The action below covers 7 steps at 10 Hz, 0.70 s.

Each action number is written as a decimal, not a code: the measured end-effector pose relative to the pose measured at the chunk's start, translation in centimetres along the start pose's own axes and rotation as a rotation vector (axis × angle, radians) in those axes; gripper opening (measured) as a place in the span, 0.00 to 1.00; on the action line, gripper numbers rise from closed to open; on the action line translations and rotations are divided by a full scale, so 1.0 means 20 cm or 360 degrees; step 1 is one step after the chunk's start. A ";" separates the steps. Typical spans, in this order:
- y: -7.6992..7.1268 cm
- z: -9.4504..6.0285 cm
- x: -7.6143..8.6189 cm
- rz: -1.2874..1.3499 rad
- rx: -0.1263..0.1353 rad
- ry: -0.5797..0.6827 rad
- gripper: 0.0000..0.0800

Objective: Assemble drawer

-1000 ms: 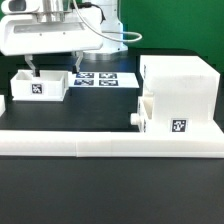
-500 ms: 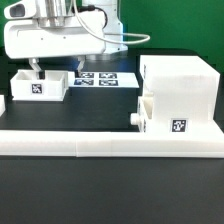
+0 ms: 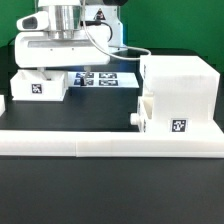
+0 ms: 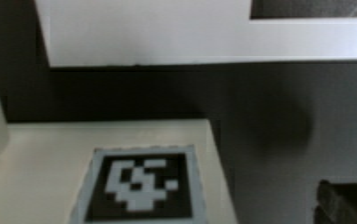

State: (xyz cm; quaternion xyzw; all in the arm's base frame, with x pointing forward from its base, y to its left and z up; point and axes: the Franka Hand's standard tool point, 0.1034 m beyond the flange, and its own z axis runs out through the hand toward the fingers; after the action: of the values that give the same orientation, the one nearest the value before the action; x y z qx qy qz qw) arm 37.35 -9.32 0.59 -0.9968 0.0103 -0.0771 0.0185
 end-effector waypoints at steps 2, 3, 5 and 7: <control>0.00 0.01 -0.01 -0.0004 0.0004 -0.0008 0.81; 0.00 0.01 0.00 -0.0005 0.0005 -0.0006 0.81; 0.00 0.01 0.00 -0.0001 0.0004 -0.0003 0.66; 0.00 0.01 0.00 -0.0001 0.0004 -0.0003 0.32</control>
Offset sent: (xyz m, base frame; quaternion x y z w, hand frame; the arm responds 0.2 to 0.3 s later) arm 0.0121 0.0020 0.0017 0.0242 0.0035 -0.0137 0.9996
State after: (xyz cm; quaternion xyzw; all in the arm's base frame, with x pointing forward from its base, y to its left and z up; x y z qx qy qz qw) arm 37.45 -9.38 0.45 -0.9968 0.0098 -0.0762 0.0199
